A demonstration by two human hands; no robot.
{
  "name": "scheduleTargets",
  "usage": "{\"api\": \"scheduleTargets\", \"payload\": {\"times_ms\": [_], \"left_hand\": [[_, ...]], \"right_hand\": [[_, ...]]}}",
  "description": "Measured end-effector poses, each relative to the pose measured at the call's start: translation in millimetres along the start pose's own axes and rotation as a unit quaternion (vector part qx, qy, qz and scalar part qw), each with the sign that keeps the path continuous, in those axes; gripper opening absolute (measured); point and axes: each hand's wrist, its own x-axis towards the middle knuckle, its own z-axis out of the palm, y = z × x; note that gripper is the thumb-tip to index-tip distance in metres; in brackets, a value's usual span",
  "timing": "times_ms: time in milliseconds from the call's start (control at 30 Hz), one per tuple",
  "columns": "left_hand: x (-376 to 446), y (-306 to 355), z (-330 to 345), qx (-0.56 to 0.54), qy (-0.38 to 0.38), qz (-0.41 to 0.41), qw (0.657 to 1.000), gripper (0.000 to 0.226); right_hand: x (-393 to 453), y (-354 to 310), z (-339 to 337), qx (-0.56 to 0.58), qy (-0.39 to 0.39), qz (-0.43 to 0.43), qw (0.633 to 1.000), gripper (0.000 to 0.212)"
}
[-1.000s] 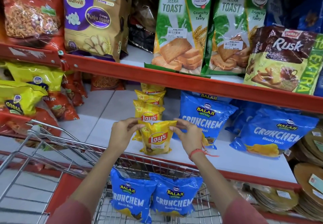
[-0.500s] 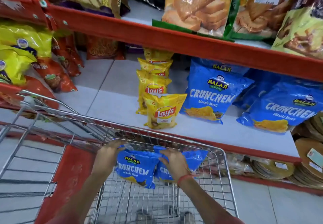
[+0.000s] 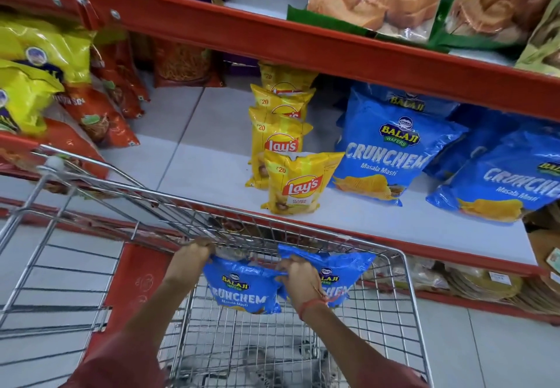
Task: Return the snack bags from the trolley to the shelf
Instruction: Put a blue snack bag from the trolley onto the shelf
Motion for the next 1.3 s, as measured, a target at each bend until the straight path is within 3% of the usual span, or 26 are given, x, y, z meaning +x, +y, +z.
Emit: {"api": "scheduleTargets", "payload": {"times_ms": [200, 333, 500, 600, 700, 1033, 1167, 1300], "left_hand": [[-37.7, 6.7, -34.4, -0.158, 0.066, -0.014, 0.985, 0.012], [-74.3, 19.5, -69.6, -0.285, 0.155, -0.015, 0.946, 0.011], [-115.7, 54.9, -126.7, -0.329, 0.21, 0.011, 0.921, 0.005], [-125.2, 83.1, -155.8, -0.367, 0.244, 0.015, 0.898, 0.018], [-123.6, 116.0, -184.4, -0.403, 0.259, 0.026, 0.877, 0.004], [-69.6, 223.4, -257.3, -0.411, 0.318, 0.115, 0.847, 0.016], [-35.9, 259.9, -265.1, -0.401, 0.327, 0.118, 0.848, 0.002], [-10.0, 282.7, -264.9, -0.356, 0.331, 0.116, 0.866, 0.011]], "right_hand": [[-30.8, 7.1, -30.3, 0.151, 0.061, -0.01, 0.987, 0.008], [-57.7, 18.8, -62.4, 0.216, 0.097, -0.041, 0.971, 0.005], [-88.1, 32.3, -127.0, 0.322, 0.149, -0.12, 0.927, 0.007], [-105.7, 43.6, -169.4, 0.356, 0.186, -0.148, 0.904, 0.018], [-122.4, 61.9, -206.5, 0.431, 0.205, -0.137, 0.868, 0.01], [-139.3, 139.3, -311.7, 0.359, 0.408, -0.173, 0.821, 0.017], [-118.3, 169.9, -321.9, 0.361, 0.439, -0.136, 0.811, 0.02], [-92.1, 195.7, -320.7, 0.386, 0.434, -0.09, 0.809, 0.016]]}}
